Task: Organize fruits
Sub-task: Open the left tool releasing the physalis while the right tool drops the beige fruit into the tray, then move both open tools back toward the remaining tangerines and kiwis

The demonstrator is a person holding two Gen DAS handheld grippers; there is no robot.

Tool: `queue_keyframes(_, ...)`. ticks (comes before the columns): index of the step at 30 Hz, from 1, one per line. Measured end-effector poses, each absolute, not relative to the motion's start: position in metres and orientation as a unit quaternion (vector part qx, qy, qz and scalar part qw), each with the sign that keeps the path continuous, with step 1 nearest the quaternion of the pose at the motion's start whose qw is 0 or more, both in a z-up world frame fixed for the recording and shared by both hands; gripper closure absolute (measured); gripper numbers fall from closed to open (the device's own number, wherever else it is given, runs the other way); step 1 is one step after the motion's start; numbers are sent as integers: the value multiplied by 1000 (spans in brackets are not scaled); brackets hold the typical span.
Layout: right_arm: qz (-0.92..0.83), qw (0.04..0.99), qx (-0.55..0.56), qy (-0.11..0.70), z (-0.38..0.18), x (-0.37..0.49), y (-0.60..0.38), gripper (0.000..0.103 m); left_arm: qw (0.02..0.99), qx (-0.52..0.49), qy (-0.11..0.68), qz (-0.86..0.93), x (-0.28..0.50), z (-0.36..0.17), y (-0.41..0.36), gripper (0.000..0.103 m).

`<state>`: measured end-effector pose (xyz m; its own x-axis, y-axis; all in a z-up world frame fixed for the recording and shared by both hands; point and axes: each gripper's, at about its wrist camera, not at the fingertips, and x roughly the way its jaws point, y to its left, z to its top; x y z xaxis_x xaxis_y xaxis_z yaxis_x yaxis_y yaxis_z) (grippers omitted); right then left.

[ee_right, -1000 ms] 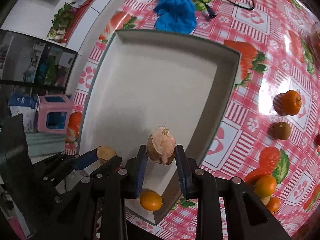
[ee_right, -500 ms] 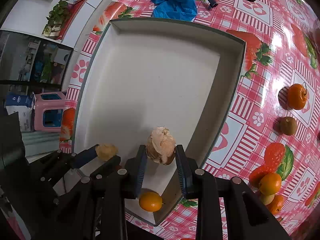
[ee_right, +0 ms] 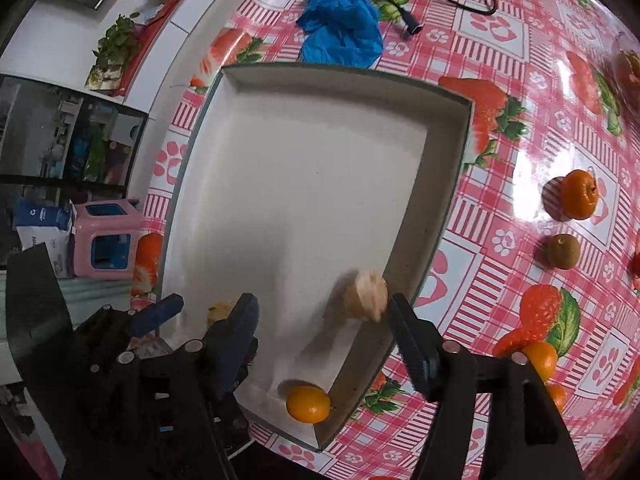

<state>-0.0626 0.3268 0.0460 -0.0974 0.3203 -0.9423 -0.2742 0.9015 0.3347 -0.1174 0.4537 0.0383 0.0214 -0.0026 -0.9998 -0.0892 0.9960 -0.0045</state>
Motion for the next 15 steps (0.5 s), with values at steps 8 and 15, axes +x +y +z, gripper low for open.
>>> queue_keyframes(8, 188, 696, 28, 692, 65, -64, 288, 9, 721, -14, 692, 13, -116, 55, 425, 24)
queue_keyframes(15, 130, 714, 50, 686, 73, -77, 222, 9, 732, 10, 681, -27, -112, 72, 378, 24)
